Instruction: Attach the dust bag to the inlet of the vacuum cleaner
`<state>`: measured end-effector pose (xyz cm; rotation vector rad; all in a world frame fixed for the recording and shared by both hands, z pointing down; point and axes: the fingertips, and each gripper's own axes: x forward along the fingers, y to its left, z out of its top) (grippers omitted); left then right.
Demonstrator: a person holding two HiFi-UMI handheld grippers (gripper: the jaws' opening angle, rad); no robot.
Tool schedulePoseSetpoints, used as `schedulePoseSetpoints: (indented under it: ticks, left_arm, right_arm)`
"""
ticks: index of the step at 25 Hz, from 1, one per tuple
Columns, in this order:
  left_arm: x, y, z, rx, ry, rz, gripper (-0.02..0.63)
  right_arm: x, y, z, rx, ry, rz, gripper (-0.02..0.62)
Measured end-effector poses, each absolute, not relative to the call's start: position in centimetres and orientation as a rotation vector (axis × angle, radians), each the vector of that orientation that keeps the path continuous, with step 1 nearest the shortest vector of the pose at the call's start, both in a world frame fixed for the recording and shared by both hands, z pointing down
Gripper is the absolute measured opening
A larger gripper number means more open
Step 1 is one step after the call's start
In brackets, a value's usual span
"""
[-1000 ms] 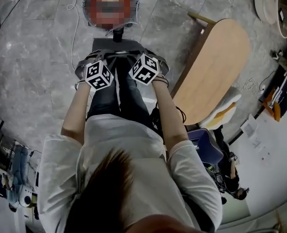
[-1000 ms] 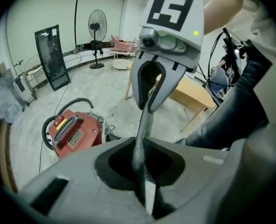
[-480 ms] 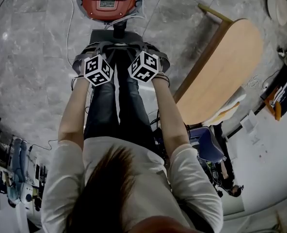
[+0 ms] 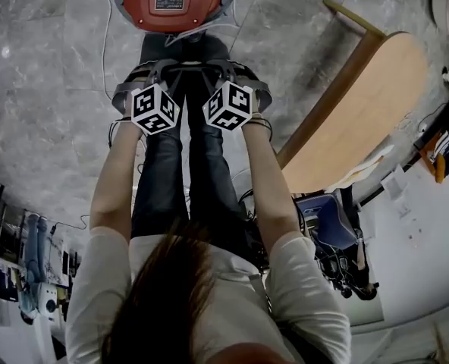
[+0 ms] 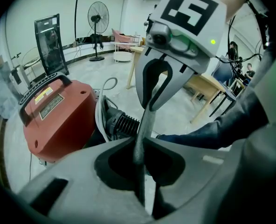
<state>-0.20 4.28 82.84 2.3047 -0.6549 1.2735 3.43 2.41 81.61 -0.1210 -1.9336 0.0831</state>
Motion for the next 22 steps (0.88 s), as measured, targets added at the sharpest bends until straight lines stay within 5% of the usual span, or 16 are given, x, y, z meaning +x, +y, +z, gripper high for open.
schedulePoseSetpoints:
  ticks: [22]
  left_arm:
    - [-0.9,2.1,84.5,2.219,-0.757,1.267,0.072]
  right_arm:
    - [2.9,0.2,83.0,-0.030,-1.906,0.092,0.037]
